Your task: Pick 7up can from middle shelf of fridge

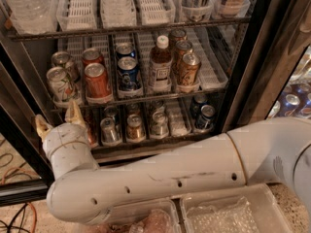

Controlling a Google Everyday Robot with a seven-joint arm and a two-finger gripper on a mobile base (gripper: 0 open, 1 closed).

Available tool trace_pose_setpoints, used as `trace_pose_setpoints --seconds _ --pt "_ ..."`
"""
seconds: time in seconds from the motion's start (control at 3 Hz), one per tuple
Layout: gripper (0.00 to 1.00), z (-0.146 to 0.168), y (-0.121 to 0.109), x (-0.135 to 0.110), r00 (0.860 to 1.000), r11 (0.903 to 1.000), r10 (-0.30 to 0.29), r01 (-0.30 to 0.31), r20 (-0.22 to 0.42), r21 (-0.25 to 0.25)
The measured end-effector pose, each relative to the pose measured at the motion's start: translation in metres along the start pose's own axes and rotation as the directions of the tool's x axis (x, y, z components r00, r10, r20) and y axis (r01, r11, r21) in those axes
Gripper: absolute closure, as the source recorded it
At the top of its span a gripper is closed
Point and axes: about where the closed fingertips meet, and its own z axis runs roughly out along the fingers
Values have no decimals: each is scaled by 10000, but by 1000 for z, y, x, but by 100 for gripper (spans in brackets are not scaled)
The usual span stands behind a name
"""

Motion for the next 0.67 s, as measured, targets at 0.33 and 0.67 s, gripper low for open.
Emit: trace_pose_setpoints --seconds 0.33,0.67 --pt "35 15 -4 -1 9998 9999 -134 134 148 -13" --pt "35 30 -8 3 9995 9999 -114 116 301 -65"
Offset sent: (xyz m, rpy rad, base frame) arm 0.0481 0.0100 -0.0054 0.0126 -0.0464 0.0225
